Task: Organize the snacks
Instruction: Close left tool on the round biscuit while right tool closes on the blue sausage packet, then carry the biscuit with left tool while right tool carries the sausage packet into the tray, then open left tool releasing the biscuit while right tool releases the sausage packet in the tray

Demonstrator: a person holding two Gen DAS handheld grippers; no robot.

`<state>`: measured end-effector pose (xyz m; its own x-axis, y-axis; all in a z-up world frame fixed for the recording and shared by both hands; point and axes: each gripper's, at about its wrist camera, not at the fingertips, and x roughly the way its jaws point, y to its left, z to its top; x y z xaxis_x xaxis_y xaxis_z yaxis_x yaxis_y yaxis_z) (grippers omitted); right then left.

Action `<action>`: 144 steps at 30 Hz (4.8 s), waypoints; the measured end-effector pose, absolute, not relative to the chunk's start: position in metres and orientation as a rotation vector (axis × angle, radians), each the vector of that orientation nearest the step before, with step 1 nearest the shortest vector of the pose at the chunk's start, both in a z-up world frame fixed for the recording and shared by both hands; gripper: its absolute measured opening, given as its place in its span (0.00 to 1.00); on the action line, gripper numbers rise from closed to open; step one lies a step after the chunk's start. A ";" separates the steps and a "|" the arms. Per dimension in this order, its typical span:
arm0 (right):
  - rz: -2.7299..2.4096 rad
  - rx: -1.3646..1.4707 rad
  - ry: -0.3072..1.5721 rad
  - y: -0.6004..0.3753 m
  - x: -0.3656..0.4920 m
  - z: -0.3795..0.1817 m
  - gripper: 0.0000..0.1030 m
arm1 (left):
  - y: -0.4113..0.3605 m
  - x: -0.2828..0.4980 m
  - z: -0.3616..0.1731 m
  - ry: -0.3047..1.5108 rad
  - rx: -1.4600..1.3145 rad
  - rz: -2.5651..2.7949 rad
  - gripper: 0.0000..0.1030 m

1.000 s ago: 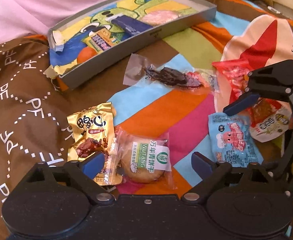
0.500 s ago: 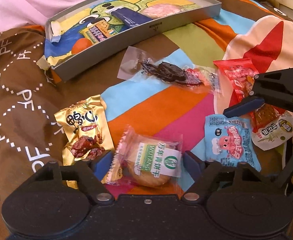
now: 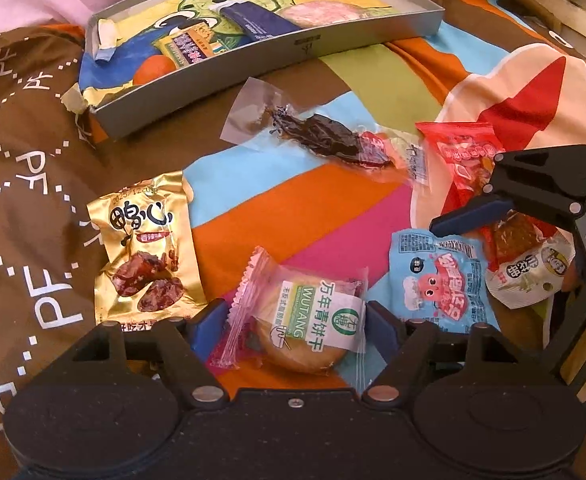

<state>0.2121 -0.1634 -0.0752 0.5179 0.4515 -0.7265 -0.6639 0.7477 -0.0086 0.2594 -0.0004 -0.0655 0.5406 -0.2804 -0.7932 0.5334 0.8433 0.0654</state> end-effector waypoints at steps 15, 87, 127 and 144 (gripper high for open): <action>0.674 -0.325 0.809 -0.160 0.205 -0.072 0.88 | 0.011 0.242 -0.059 0.926 0.169 -0.434 0.59; 0.304 -0.555 0.382 -0.149 0.096 -0.037 0.85 | 0.020 0.181 -0.015 0.700 -0.137 -0.296 0.51; 0.125 -0.414 0.323 -0.214 0.378 0.014 0.85 | -0.022 0.419 0.011 0.502 -0.158 -0.329 0.51; 0.123 -0.375 0.378 -0.212 0.391 0.006 0.88 | -0.020 0.423 0.006 0.498 -0.177 -0.333 0.52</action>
